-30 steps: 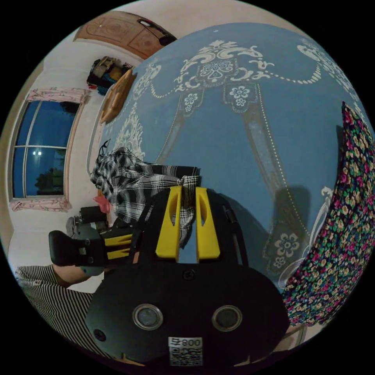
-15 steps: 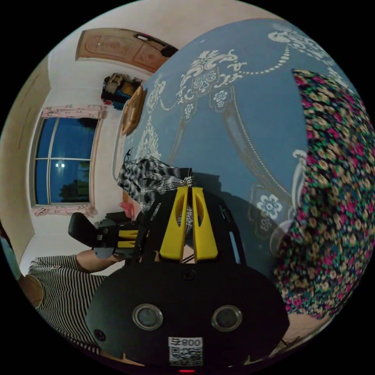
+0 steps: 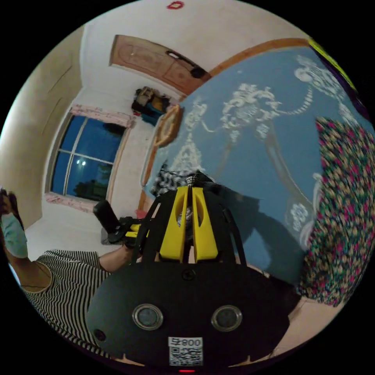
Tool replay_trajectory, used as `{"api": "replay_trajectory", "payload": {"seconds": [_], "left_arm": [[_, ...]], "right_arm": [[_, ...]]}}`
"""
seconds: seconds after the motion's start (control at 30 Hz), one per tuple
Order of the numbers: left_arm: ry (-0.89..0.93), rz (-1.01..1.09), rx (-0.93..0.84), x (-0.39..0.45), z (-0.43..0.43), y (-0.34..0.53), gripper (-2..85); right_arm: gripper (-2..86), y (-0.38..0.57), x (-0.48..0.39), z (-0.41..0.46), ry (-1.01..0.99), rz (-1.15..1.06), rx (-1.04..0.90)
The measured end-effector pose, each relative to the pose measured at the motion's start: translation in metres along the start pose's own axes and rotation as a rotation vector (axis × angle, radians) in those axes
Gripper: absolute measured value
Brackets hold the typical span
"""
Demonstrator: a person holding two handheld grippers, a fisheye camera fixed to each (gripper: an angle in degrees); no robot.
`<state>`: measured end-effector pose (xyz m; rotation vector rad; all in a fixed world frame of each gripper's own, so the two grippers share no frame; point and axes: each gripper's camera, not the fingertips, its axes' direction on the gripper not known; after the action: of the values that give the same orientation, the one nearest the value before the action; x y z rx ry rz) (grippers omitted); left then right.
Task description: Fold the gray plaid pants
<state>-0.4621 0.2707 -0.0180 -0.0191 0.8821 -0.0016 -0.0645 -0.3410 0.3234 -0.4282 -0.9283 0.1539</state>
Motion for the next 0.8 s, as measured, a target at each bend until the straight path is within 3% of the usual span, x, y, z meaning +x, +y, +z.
{"api": "replay_trajectory", "payload": {"seconds": [0.23, 0.53, 0.8], "left_arm": [[-0.084, -0.277, 0.283, -0.111, -0.156, 0.089, 2.6], [-0.140, -0.552, 0.372, -0.222, -0.253, 0.188, 2.7], [-0.122, -0.673, 0.452, -0.291, -0.316, 0.249, 2.5]], "right_arm": [[1.5, -0.083, -0.118, 0.132, -0.041, -0.248, -0.163], [1.5, -0.142, -0.202, 0.316, 0.048, -0.321, -0.399], [1.6, -0.175, -0.246, 0.421, 0.048, -0.314, -0.475]]}}
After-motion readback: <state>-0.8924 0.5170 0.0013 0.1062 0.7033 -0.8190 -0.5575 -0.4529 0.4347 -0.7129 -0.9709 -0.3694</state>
